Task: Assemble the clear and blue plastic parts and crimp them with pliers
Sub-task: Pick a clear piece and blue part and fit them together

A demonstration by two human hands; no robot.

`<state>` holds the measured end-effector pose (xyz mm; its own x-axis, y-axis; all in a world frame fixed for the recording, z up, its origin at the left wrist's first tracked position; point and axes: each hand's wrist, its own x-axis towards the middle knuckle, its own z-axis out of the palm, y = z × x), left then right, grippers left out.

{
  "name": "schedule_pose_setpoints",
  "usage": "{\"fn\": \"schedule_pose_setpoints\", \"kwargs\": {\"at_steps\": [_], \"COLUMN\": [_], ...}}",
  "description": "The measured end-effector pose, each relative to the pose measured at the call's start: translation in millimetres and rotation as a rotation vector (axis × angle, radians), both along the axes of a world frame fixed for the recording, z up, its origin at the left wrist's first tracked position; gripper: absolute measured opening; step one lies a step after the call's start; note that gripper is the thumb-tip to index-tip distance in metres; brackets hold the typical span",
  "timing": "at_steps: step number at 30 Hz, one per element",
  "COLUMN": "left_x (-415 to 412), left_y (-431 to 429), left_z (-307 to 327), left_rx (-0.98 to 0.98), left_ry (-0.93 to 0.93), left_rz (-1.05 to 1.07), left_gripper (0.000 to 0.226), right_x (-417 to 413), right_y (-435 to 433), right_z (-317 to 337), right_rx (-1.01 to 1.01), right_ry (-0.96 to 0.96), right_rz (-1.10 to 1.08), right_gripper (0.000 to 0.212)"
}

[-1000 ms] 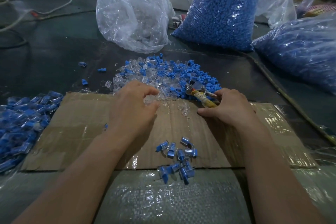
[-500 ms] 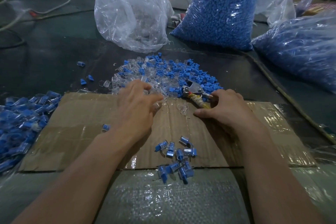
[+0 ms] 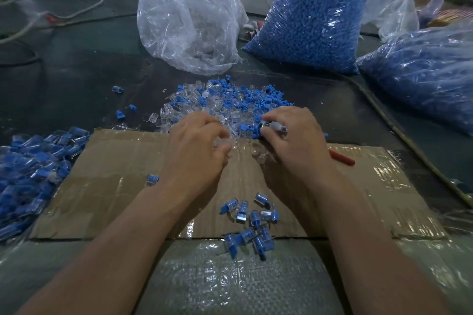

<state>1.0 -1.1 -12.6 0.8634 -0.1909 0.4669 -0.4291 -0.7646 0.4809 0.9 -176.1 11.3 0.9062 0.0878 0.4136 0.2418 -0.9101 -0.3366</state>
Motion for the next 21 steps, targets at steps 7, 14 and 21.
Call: {"fn": "schedule_pose_setpoints", "kwargs": {"at_steps": [7,14,21], "left_x": [-8.5,-10.3,-11.6], "left_y": [-2.5,-2.6,-2.1], "left_z": [8.6,14.2,14.3], "left_rx": [-0.151,-0.198,-0.273], "left_ry": [-0.018,0.007,0.056], "left_rz": [0.020,0.019,0.008], "left_gripper": [0.022,0.019,0.023], "right_x": [10.4,10.9,8.4], "right_y": [15.5,15.3,12.8], "right_z": [-15.3,-12.0,-12.6], "right_rx": [-0.263,-0.170,-0.097], "right_ry": [0.219,0.118,0.150], "right_rz": [0.166,0.115,0.190], "right_gripper": [0.043,0.026,0.030]}}
